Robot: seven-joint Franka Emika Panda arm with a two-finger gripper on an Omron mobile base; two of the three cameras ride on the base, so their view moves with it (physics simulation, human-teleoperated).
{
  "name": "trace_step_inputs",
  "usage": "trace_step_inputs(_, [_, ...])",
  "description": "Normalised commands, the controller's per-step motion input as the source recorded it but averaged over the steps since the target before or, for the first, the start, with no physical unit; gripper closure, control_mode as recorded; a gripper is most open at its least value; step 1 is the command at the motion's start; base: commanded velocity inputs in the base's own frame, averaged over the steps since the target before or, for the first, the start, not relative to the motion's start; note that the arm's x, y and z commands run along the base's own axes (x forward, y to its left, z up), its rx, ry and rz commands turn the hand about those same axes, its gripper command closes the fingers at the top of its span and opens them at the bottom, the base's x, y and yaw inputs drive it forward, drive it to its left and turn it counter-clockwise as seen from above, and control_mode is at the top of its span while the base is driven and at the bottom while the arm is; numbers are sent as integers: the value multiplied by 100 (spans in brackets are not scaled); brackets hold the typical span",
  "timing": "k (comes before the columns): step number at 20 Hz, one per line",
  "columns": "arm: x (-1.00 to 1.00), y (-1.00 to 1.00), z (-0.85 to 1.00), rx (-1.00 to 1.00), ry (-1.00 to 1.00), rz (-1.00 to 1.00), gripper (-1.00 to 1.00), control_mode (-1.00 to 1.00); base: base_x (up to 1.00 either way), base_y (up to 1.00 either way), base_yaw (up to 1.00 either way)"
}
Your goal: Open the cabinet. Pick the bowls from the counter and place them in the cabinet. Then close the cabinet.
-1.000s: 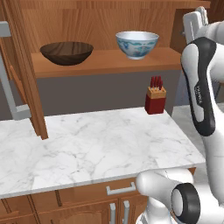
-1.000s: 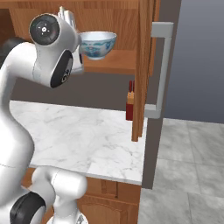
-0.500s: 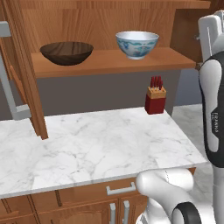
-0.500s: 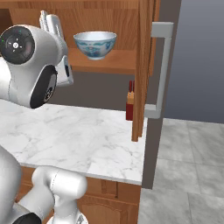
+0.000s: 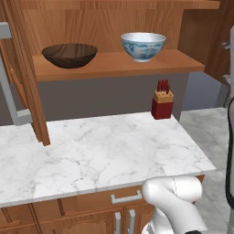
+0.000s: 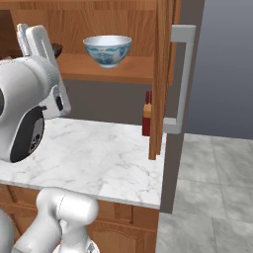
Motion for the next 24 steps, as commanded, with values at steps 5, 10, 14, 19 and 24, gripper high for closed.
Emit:
trace_step_inputs(5, [-77,0,0,0,-1,0,-100,-100,0,0,0])
trace_step_inputs(10, [-81,0,0,0,-3,0,-100,-100,0,0,0])
trace_step_inputs(14, [-60,0,12,0,-2,0,-100,-100,0,0,0])
trace_step_inputs(19, [-48,-6,8,0,0,0,-100,-100,0,0,0])
trace_step_inputs(24, [-40,-5,-4,0,-6,0,-100,-100,0,0,0])
